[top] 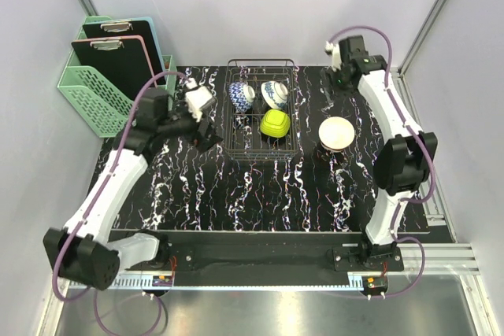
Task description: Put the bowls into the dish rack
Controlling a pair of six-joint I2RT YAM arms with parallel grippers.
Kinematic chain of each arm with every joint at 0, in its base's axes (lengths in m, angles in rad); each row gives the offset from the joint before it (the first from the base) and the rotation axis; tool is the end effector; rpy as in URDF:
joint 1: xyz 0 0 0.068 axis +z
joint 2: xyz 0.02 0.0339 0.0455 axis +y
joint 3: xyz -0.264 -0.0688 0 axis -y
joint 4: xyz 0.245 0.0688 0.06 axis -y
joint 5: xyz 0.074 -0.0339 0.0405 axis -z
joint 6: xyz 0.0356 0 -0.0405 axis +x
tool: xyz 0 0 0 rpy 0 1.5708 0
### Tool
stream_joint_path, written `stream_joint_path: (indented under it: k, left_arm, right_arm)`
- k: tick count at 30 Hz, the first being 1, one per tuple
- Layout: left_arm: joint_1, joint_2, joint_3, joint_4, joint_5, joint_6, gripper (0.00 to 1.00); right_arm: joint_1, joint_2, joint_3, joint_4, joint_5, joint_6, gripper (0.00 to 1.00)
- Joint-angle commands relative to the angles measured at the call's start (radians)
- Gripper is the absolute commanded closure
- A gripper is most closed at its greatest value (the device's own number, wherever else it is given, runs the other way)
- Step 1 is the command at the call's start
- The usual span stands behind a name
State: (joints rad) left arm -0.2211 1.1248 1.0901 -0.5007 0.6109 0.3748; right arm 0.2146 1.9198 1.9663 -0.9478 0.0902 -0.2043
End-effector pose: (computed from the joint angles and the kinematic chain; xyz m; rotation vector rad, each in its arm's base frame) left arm 0.2314 -0.0729 0.3505 0.9362 1.8177 -0.5447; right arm 0.4112 0.0863 0.3471 -0.4756 2.4238 -0.1070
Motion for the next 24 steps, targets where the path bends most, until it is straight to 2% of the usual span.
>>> stream_joint_path:
  k: [1,6,10,24]
  left_arm:
    - [-0.096,0.096,0.096,0.011,-0.101,0.023,0.01]
    - [-0.205,0.211,0.188,0.008,-0.14,0.015,0.01]
    - [-0.26,0.259,0.237,0.007,-0.165,0.009,0.01]
    - [-0.293,0.247,0.212,0.007,-0.186,-0.004,0.01]
  right_arm:
    - [-0.064,-0.068,-0.174,-0.008,-0.043,0.008,0.24]
    - [-0.179,-0.108,-0.311,0.015,-0.064,-0.038,0.25]
    - [-0.199,-0.117,-0.412,0.061,-0.064,-0.06,0.27]
    - [-0.199,-0.047,-0.495,0.188,-0.148,-0.018,0.37]
